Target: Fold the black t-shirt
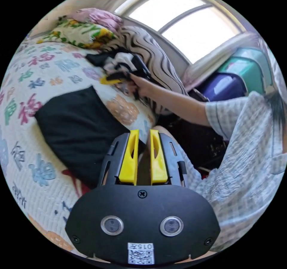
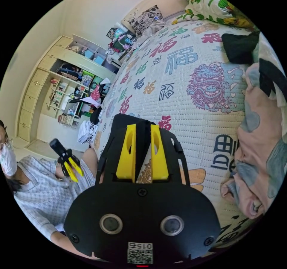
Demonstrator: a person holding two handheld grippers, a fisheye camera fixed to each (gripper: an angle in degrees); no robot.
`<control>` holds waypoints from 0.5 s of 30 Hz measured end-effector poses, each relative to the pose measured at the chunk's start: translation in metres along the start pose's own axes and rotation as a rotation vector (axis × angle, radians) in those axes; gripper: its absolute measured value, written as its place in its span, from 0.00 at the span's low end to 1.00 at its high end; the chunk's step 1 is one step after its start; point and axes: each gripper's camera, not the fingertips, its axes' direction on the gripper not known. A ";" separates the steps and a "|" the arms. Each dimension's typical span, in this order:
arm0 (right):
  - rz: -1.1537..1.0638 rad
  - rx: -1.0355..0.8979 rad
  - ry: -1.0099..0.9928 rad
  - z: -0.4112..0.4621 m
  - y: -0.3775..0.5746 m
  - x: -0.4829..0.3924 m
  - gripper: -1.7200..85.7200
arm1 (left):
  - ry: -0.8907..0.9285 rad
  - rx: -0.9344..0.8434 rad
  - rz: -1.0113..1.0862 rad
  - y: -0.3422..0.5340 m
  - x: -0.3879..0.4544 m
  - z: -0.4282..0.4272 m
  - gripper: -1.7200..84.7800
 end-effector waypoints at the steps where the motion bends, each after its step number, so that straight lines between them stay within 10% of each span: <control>1: 0.002 -0.011 0.018 0.001 0.000 0.000 0.11 | -0.095 0.034 -0.041 -0.004 -0.031 -0.014 0.10; 10: 0.140 -0.039 0.184 -0.012 0.019 0.031 0.03 | -0.313 0.066 -0.443 -0.024 -0.248 -0.009 0.14; 15: 0.124 0.023 -0.111 -0.054 0.046 0.058 0.09 | -0.142 0.118 -0.489 -0.006 -0.308 -0.005 0.15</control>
